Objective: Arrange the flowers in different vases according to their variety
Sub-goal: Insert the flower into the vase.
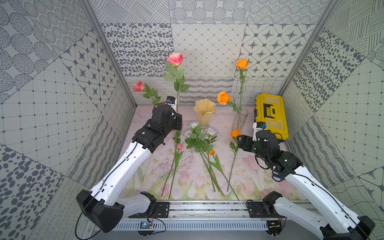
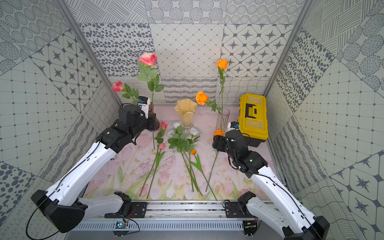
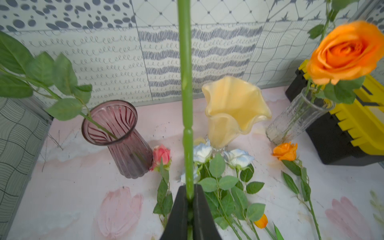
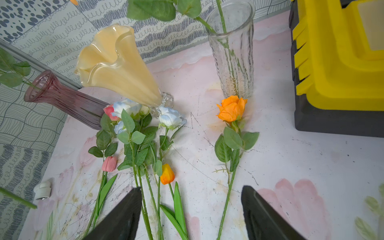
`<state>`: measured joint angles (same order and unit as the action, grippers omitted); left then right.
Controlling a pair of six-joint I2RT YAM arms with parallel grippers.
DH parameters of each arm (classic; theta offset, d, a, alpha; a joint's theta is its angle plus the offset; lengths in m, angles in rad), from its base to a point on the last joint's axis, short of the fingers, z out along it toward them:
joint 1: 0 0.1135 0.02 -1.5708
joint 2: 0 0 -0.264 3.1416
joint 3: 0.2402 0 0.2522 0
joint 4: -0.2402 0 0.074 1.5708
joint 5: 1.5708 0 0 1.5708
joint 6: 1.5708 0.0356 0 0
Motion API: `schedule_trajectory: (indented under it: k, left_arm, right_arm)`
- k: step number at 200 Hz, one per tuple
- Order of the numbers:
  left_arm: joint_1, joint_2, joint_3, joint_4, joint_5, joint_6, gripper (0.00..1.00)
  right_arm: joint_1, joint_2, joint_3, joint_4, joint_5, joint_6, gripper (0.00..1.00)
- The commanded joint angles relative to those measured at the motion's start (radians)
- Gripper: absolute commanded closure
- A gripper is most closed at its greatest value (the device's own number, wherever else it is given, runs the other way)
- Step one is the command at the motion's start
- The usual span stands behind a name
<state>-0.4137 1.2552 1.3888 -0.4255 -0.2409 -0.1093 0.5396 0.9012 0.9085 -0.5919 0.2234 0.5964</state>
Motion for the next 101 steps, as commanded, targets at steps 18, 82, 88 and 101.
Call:
schedule_trajectory:
  k: [18, 82, 88, 101]
  left_arm:
    - [0.092, 0.086, 0.161, 0.308, 0.018, 0.2, 1.0]
    - [0.193, 0.235, 0.293, 0.536, 0.063, 0.271, 1.0]
    - [0.201, 0.248, 0.29, 0.562, 0.074, 0.28, 1.0]
    - [0.212, 0.283, 0.287, 0.622, 0.079, 0.306, 1.0]
  right_arm:
    - [0.006, -0.018, -0.024, 0.06, -0.031, 0.023, 0.2]
    - [0.015, -0.015, -0.038, 0.073, -0.037, 0.056, 0.2]
    - [0.015, -0.013, -0.04, 0.077, -0.04, 0.06, 0.2]
    - [0.017, -0.01, -0.04, 0.083, -0.045, 0.065, 0.2]
